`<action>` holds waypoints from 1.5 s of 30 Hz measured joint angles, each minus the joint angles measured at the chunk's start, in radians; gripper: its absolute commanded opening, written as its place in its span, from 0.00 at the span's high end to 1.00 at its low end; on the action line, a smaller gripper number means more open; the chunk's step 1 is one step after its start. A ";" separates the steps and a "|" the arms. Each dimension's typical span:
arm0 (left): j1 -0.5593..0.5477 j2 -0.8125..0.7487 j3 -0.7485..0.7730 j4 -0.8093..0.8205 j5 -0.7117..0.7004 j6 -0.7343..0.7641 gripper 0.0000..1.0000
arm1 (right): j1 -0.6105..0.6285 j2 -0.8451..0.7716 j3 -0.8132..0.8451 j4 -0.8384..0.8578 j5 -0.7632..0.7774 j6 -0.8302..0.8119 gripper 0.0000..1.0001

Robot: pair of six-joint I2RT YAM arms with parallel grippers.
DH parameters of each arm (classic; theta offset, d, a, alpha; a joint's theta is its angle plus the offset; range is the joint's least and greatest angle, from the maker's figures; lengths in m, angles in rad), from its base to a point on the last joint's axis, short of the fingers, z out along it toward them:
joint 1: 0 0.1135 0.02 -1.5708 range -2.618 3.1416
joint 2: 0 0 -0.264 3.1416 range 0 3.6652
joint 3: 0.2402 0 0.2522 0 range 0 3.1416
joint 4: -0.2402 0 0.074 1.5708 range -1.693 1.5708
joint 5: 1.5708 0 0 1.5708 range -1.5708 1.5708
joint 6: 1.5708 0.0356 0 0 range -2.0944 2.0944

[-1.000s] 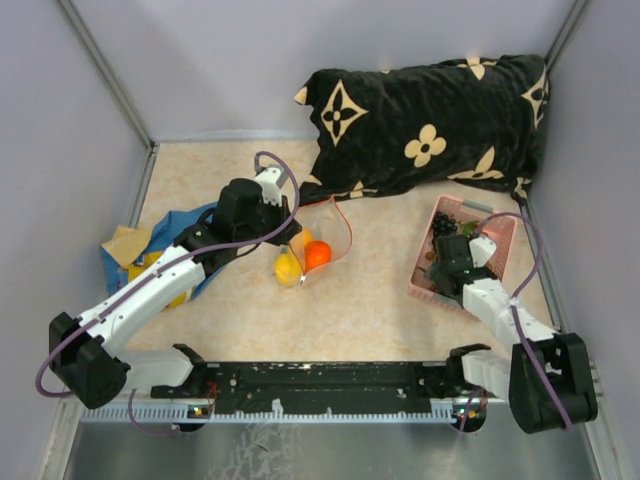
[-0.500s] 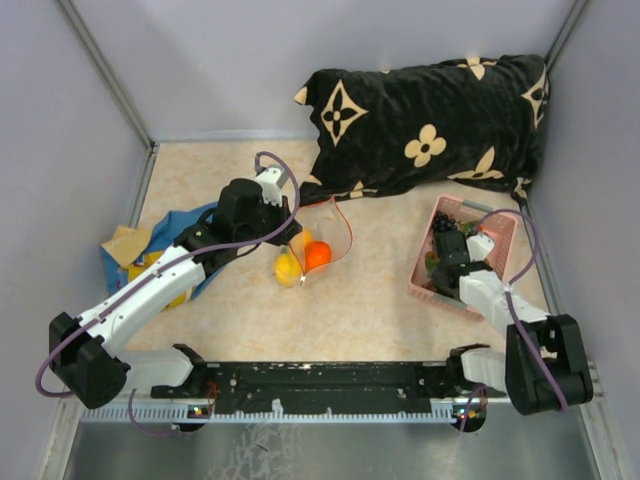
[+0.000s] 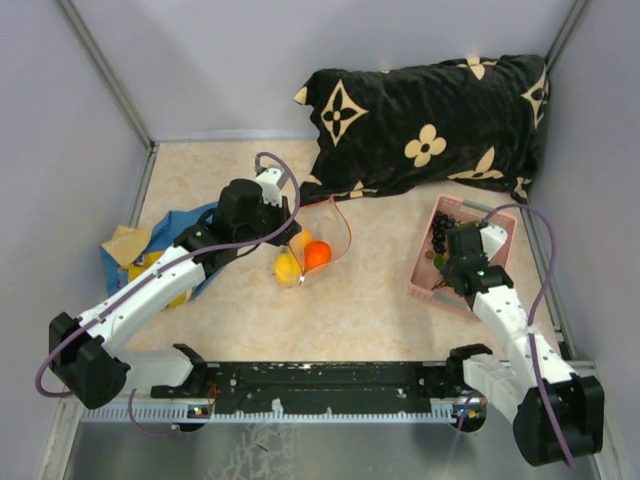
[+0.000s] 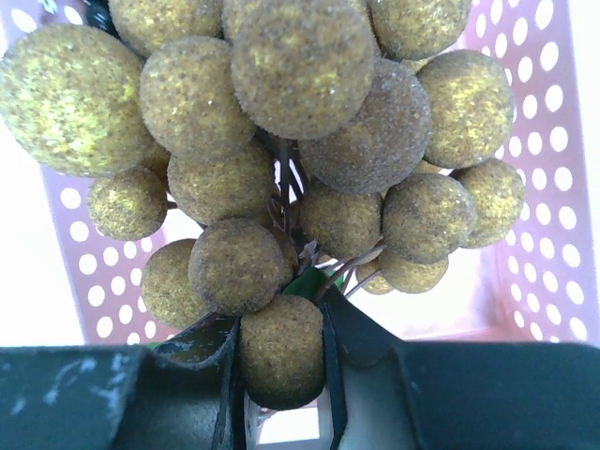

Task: Place the food in the zip-top bag and seal the zipper
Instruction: Pick up the fake fruit from the bin.

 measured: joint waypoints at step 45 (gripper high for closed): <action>-0.028 0.047 0.040 0.010 0.042 0.042 1.00 | 0.270 -0.071 0.567 -0.087 -0.798 -0.139 1.00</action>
